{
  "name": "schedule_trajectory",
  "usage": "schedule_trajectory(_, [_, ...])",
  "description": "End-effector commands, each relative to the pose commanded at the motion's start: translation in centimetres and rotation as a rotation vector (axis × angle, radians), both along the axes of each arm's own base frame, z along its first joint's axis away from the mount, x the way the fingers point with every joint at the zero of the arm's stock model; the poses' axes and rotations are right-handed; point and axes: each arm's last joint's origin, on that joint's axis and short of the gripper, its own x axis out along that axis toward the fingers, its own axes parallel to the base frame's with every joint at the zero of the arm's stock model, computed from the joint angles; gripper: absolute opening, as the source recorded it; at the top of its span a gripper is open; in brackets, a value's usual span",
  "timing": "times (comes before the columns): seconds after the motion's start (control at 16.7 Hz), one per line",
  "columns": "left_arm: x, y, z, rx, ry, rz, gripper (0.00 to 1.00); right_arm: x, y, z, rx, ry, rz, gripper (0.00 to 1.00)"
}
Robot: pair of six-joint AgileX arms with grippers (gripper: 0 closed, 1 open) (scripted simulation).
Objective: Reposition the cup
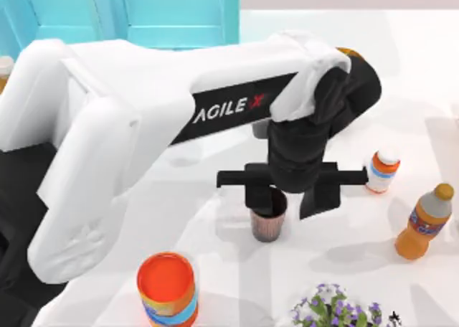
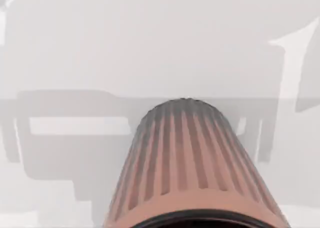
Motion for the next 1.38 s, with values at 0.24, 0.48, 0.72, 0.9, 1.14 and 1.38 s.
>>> schedule_trajectory(0.24, [0.0,0.0,0.0,0.0,0.0,0.0,0.0,0.0,0.0,0.0,0.0,0.0,0.0,1.0])
schedule_trajectory(0.48, [0.0,0.0,0.0,0.0,0.0,0.0,0.0,0.0,0.0,0.0,0.0,0.0,0.0,1.0])
schedule_trajectory(0.72, [0.0,0.0,0.0,0.0,0.0,0.0,0.0,0.0,0.0,0.0,0.0,0.0,0.0,1.0])
schedule_trajectory(0.9, [0.8,1.6,0.6,-0.005,0.003,0.006,0.0,0.0,0.0,0.0,0.0,0.0,0.0,1.0])
schedule_trajectory(1.14, [3.6,9.5,3.1,-0.021,0.01,0.029,0.0,0.0,0.0,0.0,0.0,0.0,0.0,1.0])
schedule_trajectory(1.38, [4.3,20.3,5.6,-0.043,0.004,-0.018,0.0,0.0,0.0,0.0,0.0,0.0,0.0,1.0])
